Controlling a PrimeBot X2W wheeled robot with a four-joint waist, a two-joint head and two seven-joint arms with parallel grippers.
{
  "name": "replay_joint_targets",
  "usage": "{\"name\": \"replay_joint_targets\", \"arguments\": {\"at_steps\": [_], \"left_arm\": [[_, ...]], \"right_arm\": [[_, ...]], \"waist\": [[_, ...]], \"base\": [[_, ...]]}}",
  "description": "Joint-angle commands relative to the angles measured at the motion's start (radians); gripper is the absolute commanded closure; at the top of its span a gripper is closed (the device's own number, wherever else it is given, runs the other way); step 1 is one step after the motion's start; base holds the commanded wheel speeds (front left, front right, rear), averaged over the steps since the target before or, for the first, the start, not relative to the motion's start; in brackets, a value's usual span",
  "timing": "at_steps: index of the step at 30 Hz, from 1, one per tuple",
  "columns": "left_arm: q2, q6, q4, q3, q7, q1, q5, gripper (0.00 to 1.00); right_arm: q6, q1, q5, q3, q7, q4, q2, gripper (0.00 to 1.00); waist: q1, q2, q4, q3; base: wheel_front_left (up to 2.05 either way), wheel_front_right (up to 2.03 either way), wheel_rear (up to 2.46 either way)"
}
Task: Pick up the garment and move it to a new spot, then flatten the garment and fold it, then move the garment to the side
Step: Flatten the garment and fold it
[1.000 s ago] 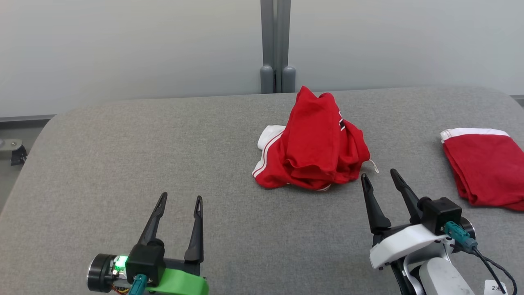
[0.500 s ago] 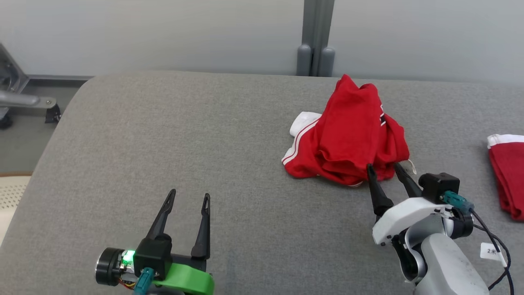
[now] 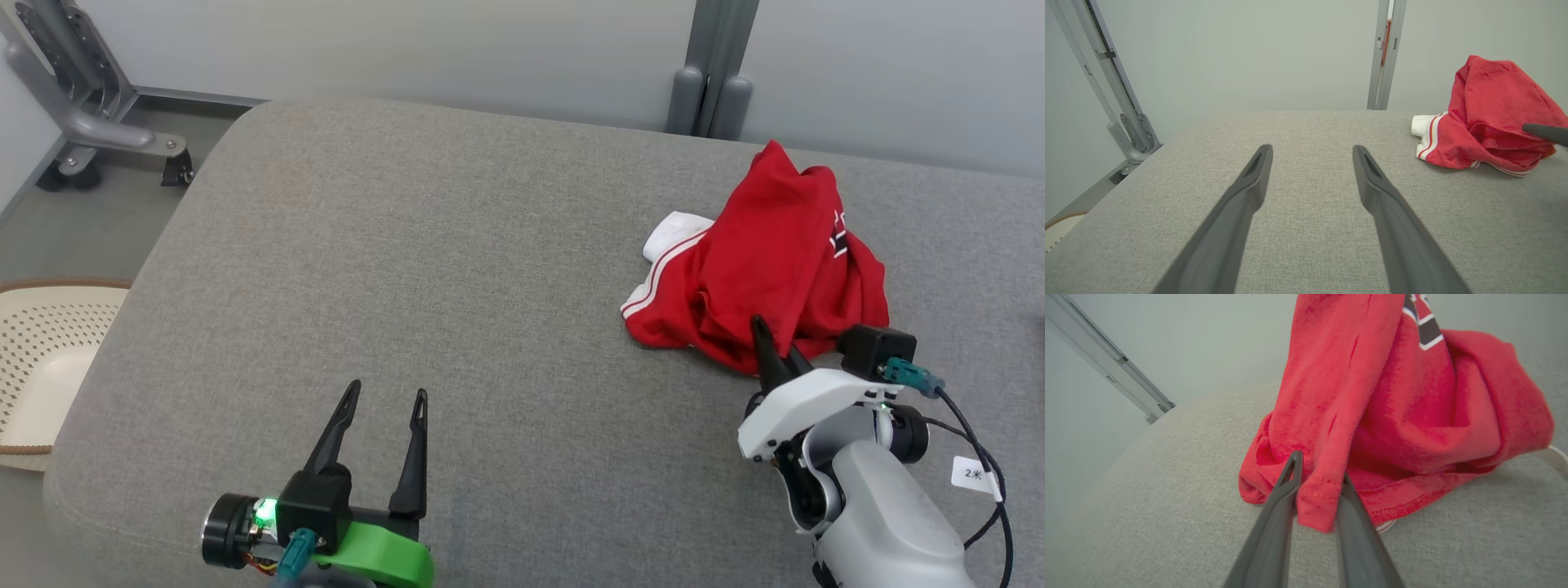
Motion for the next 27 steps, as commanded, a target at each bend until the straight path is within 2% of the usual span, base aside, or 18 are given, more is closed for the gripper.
{"name": "replay_joint_targets", "arguments": {"at_steps": [1, 7, 14, 18, 22, 27], "left_arm": [[0.0, -0.001, 0.005, 0.004, 0.0, 0.0, -0.004, 0.0], [0.0, -0.002, 0.016, -0.009, 0.0, 0.014, -0.016, 0.0], [0.0, 0.007, 0.022, -0.029, 0.0, 0.027, -0.035, 0.0], [0.0, 0.015, 0.02, -0.029, 0.0, 0.037, -0.049, 0.0], [0.0, 0.018, 0.015, -0.023, 0.0, 0.046, -0.055, 0.0], [0.0, 0.025, 0.008, -0.013, 0.0, 0.049, -0.059, 0.0]], "right_arm": [[0.0, -0.023, -0.021, 0.008, -0.017, 0.005, -0.013, 1.0], [0.0, -0.145, -0.093, 0.07, -0.018, -0.007, -0.071, 1.0], [0.0, -0.425, -0.184, 0.247, 0.03, 0.011, -0.165, 1.0], [0.0, -0.604, -0.199, 0.333, -0.01, 0.052, -0.197, 1.0], [-0.001, -0.756, -0.217, 0.374, -0.062, 0.091, -0.229, 1.0], [0.0, -0.785, -0.253, 0.402, -0.085, 0.089, -0.272, 1.0]], "waist": [[0.0, 0.0, 0.004, -0.017], [0.0, 0.0, 0.007, -0.058], [0.0, 0.0, 0.034, -0.089], [0.0, 0.0, 0.051, -0.097], [0.0, 0.0, 0.054, -0.095], [0.0, 0.0, 0.045, -0.095]], "base": [[0.0, 0.0, 0.0], [0.0, 0.0, 0.0], [0.0, 0.0, 0.0], [0.0, 0.0, 0.0], [0.0, 0.0, 0.0], [0.0, 0.0, 0.0]]}}
